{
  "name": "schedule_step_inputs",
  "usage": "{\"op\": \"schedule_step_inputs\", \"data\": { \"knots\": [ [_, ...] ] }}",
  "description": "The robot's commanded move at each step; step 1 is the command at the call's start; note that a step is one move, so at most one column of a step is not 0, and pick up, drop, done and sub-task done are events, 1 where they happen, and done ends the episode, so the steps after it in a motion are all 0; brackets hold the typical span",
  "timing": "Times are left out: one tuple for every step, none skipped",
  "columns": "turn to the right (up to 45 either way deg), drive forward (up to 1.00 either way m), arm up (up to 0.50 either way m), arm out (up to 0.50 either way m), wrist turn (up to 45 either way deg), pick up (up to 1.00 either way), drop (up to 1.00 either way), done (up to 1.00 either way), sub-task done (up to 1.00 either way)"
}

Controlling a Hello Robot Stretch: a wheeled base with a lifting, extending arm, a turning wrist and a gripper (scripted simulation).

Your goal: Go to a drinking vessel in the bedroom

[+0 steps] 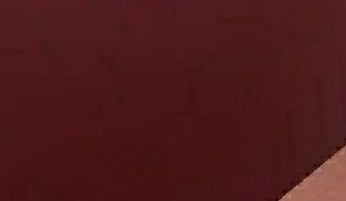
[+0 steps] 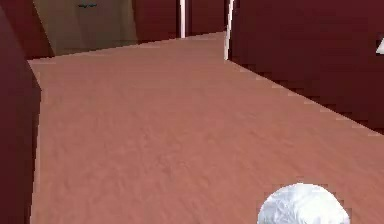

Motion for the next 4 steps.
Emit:
{"op": "schedule_step_inputs", "data": {
  "knots": [
    [45.0,0.0,0.0,0.0,0.0,0.0,0.0,0.0,0.0],
    [12.0,0.0,0.0,0.0,0.0,0.0,0.0,0.0,0.0],
    [0.0,1.0,0.0,0.0,0.0,0.0,0.0,0.0,0.0],
    [0.0,1.0,0.0,0.0,0.0,0.0,0.0,0.0,0.0]
  ]
}}
